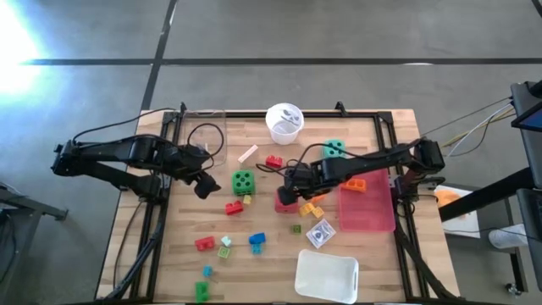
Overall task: Pick & Place Toys
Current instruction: Put the red dice into the transparent bin
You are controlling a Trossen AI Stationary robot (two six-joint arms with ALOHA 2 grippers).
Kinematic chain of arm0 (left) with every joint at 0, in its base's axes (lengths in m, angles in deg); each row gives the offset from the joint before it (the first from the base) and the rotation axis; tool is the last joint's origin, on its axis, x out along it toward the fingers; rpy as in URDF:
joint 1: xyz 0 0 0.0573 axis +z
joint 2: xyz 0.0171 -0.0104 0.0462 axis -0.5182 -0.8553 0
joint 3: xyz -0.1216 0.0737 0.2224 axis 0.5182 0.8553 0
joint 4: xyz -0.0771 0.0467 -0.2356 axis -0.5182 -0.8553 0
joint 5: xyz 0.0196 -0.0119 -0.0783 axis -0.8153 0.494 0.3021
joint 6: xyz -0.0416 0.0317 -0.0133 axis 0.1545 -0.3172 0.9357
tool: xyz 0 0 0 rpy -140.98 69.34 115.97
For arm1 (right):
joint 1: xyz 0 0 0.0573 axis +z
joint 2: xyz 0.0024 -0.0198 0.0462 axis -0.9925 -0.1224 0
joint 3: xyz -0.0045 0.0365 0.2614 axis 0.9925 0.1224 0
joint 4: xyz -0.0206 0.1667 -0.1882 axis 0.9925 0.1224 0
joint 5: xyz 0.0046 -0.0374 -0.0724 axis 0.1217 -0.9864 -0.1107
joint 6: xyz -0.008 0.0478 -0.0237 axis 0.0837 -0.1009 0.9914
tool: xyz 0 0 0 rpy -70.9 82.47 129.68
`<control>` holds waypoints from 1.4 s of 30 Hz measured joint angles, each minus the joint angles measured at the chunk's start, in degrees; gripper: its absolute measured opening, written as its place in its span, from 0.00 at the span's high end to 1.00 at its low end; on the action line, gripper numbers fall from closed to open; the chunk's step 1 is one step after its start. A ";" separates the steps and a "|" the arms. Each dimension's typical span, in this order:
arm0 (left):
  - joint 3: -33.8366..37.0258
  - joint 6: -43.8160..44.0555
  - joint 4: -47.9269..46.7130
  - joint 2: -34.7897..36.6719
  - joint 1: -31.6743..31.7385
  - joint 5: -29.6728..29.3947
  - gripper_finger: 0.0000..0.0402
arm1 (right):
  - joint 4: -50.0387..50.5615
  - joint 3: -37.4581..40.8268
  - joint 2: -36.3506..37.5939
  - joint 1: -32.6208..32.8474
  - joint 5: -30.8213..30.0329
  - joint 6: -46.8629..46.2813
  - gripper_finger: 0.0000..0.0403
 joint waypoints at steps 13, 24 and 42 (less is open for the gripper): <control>-0.02 0.01 0.42 0.00 0.00 0.45 0.02 | -26.54 13.70 0.15 0.18 -1.08 -11.71 0.27; -0.02 -0.01 0.42 0.00 0.01 1.05 0.02 | -31.91 17.37 0.07 0.24 -2.57 -12.96 0.53; -0.02 1.53 3.20 -1.14 0.02 1.99 0.02 | -34.85 14.27 0.40 0.22 -2.89 -3.11 0.77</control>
